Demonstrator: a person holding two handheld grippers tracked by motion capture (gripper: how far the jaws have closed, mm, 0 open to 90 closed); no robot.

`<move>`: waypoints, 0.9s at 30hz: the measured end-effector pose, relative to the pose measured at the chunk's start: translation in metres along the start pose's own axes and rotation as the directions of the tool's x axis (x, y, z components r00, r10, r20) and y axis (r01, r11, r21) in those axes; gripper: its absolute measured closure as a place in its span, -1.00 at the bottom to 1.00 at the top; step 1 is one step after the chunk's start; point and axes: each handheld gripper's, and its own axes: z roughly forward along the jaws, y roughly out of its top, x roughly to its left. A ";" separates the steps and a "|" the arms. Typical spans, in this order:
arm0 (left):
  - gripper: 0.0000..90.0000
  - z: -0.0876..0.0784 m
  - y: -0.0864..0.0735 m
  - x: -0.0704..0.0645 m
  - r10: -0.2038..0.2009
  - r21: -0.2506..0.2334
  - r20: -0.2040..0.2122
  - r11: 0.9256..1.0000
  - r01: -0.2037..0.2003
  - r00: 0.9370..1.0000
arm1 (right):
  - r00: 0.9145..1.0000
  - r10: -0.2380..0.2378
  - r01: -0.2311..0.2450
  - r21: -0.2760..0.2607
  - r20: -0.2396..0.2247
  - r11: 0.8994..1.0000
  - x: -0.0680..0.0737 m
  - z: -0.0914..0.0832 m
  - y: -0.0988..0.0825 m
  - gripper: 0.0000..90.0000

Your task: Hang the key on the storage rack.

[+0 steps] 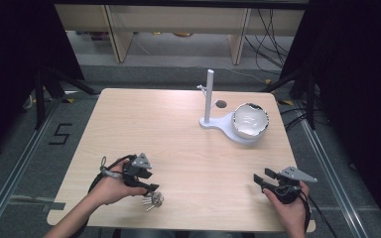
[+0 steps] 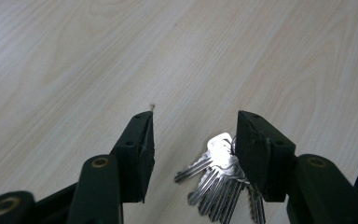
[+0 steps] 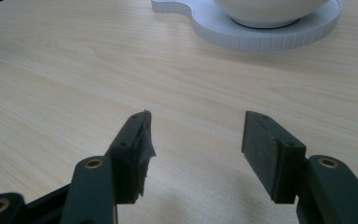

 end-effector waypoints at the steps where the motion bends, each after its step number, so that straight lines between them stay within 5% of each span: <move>1: 0.10 0.004 0.008 -0.001 0.011 0.019 -0.006 1.000 -0.011 1.000 | 1.000 -0.010 0.009 0.021 0.008 1.000 -0.001 -0.002 0.001 -0.03; 3: 0.17 0.006 0.013 -0.001 0.018 0.026 -0.016 1.000 -0.017 1.000 | 1.000 0.005 -0.005 0.018 0.008 1.000 0.000 -0.002 0.001 -0.03; 5: 0.40 0.009 0.019 -0.002 0.019 0.046 -0.025 0.999 -0.018 1.000 | 0.999 -0.038 0.038 0.011 0.004 0.999 -0.003 -0.001 0.001 -0.02; 7: 0.57 0.012 0.025 0.000 0.049 0.105 -0.016 0.993 -0.047 0.999 | 1.000 -0.010 0.010 0.017 0.011 1.000 -0.001 -0.001 0.001 -0.02; 13: 0.95 0.029 0.028 0.003 0.073 0.214 -0.018 0.974 -0.068 0.997 | 0.999 -0.032 0.032 0.005 0.002 0.999 -0.003 -0.001 0.001 -0.02; 22: 0.99 0.034 0.023 0.002 0.110 0.272 0.001 0.956 -0.106 0.994 | 1.000 -0.011 0.011 0.019 0.007 1.000 -0.001 -0.001 0.001 -0.02; 27: 0.99 0.035 0.020 -0.001 0.132 0.291 0.009 0.948 -0.129 0.991 | 0.999 -0.039 0.039 0.008 0.005 0.999 -0.003 0.000 0.001 -0.02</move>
